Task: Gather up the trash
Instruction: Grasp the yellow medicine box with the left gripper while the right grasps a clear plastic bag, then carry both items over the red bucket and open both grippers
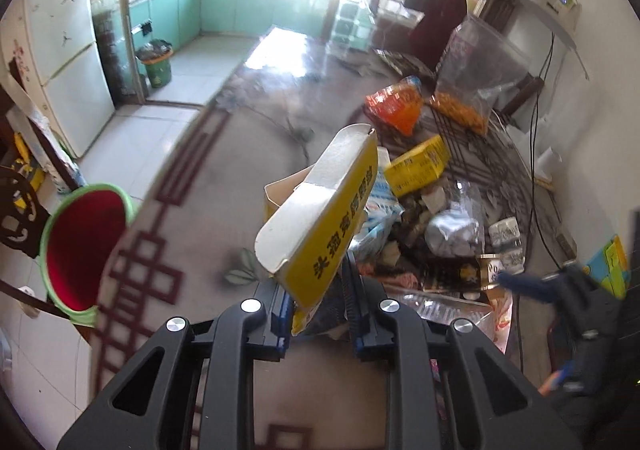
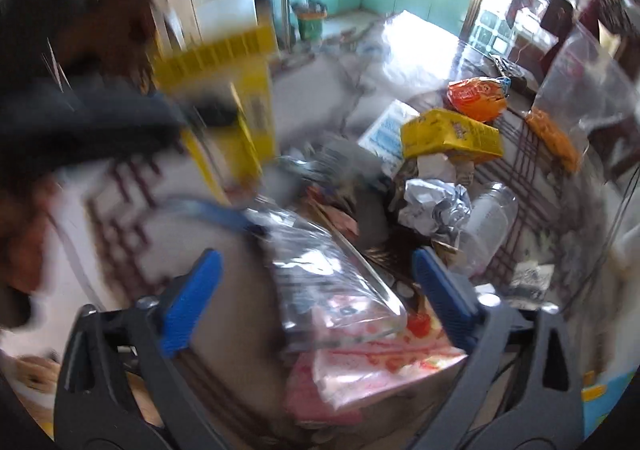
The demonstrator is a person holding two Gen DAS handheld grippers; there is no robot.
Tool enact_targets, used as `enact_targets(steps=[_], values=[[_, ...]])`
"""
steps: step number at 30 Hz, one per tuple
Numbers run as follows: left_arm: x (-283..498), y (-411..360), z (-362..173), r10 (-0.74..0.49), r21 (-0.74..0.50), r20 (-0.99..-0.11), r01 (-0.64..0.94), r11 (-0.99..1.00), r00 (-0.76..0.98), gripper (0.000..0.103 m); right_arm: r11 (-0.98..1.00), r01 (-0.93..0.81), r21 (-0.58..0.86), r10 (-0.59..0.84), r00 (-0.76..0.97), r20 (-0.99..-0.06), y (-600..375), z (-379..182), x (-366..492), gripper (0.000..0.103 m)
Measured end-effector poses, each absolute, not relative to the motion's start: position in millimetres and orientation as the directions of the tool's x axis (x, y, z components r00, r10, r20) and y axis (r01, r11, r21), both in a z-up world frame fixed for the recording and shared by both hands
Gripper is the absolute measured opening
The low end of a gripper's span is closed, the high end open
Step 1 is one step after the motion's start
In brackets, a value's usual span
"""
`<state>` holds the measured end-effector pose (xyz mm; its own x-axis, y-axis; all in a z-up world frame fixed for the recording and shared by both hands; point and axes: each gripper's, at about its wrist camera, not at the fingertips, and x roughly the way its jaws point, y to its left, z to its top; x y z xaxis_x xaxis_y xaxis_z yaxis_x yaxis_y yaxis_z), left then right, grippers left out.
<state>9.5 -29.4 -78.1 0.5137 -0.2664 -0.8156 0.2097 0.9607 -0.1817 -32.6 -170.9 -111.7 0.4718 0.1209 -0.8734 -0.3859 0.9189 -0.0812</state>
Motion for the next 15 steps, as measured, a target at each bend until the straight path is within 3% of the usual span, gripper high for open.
enact_targets(steps=[2,3,10,15], values=[[6,-25,-64,-0.248,-0.157,-0.798,0.208,0.965,0.55,0.02,0.908,-0.4,-0.127,0.07,0.443,-0.894,-165,-125,-27,0.037],[5,-23,-60,-0.245,-0.152,-0.791,0.208,0.966,0.56,0.02,0.909,-0.4,-0.117,0.072,0.426,-0.902,-166,-131,-25,0.03],[-6,-24,-17,-0.207,-0.082,-0.733,0.218,0.973,0.648,0.02,0.932,-0.362,-0.032,0.159,0.486,-0.86,-175,-100,-24,0.003],[-8,-20,5,-0.218,-0.08,-0.695,0.227,0.971,0.685,0.02,0.948,-0.318,0.002,0.19,0.563,-0.804,-179,-61,-28,0.002]])
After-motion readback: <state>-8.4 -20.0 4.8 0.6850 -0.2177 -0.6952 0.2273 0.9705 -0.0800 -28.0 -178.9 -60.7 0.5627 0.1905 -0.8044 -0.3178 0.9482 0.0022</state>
